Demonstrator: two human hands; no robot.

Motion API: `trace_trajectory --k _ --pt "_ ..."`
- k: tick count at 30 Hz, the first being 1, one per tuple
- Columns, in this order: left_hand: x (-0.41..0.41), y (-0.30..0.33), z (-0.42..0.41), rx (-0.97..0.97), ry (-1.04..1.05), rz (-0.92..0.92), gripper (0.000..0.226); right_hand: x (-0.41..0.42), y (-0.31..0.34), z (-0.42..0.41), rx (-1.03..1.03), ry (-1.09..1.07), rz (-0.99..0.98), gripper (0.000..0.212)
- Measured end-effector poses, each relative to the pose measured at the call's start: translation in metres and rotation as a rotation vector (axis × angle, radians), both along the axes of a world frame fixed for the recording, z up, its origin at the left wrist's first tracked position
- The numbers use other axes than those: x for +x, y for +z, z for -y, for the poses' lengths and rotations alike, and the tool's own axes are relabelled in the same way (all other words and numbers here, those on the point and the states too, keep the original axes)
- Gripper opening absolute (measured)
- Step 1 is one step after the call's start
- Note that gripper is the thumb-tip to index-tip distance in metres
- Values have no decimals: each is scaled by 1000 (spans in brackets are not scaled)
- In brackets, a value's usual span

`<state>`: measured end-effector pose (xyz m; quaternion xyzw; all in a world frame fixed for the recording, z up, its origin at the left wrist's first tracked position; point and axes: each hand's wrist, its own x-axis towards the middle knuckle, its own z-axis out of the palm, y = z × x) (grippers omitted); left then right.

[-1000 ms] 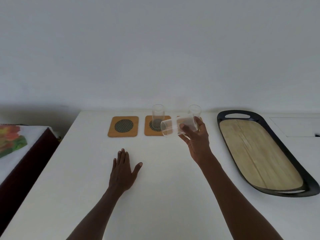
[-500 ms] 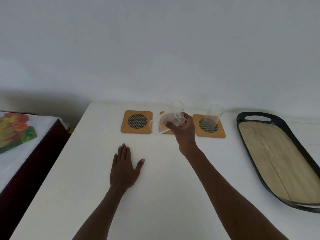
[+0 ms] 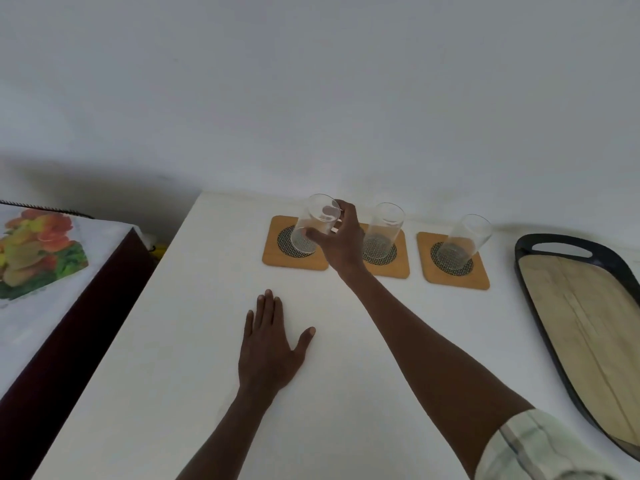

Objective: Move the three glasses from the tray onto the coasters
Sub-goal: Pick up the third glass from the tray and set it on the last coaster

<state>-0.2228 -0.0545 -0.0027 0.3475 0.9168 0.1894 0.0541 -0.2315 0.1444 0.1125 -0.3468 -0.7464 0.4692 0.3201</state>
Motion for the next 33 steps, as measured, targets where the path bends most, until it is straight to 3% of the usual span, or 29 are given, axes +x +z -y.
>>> trace_trajectory --k 33 --pt "0 -2 -2 -9 11 2 97 -51 -18 -5 120 159 236 87"
